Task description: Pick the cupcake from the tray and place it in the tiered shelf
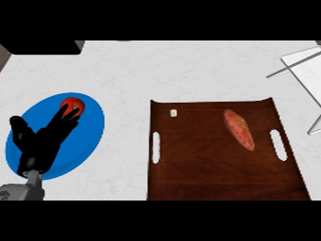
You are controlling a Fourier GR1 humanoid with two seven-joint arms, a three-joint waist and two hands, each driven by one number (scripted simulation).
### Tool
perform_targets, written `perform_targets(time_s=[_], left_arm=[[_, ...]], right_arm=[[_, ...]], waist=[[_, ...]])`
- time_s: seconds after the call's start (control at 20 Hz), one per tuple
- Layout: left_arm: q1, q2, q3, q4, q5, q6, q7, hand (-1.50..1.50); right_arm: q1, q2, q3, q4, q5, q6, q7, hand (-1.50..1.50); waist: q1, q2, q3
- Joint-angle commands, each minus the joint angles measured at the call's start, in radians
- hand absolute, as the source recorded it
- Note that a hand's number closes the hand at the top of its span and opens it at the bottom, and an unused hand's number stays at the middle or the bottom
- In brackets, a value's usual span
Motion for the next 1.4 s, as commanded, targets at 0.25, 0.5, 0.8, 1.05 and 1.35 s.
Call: perform_targets(time_s=[0.25, 0.5, 0.8, 1.05, 1.35], left_arm=[[0.065, 0.035, 0.028, 0.059, 0.012, -0.058, -0.003, 0.0], [0.016, -0.001, 0.023, 0.07, -0.012, -0.019, 0.012, 0.0], [0.013, -0.023, 0.019, 0.061, -0.021, -0.003, 0.032, 0.0], [0.038, -0.023, 0.009, 0.032, -0.025, -0.029, 0.024, 0.0], [0.04, -0.064, -0.008, 0.054, -0.066, 0.005, -0.001, 0.0]], right_arm=[[-0.047, -0.099, -0.097, 0.054, -0.033, 0.143, 0.03, 1.5], [0.062, -0.132, -0.12, 0.042, -0.069, 0.12, -0.075, 1.5], [0.136, -0.189, -0.153, 0.078, -0.089, 0.071, -0.147, 1.5], [0.135, -0.227, -0.168, 0.164, -0.089, 0.006, -0.17, 1.5], [0.13, -0.24, -0.155, 0.193, -0.103, -0.029, -0.22, 1.5]], waist=[[0.006, 0.006, -0.006], [-0.004, 0.006, -0.005], [0.0, 0.008, -0.005], [0.016, 0.013, -0.005], [0.015, 0.011, -0.005]])
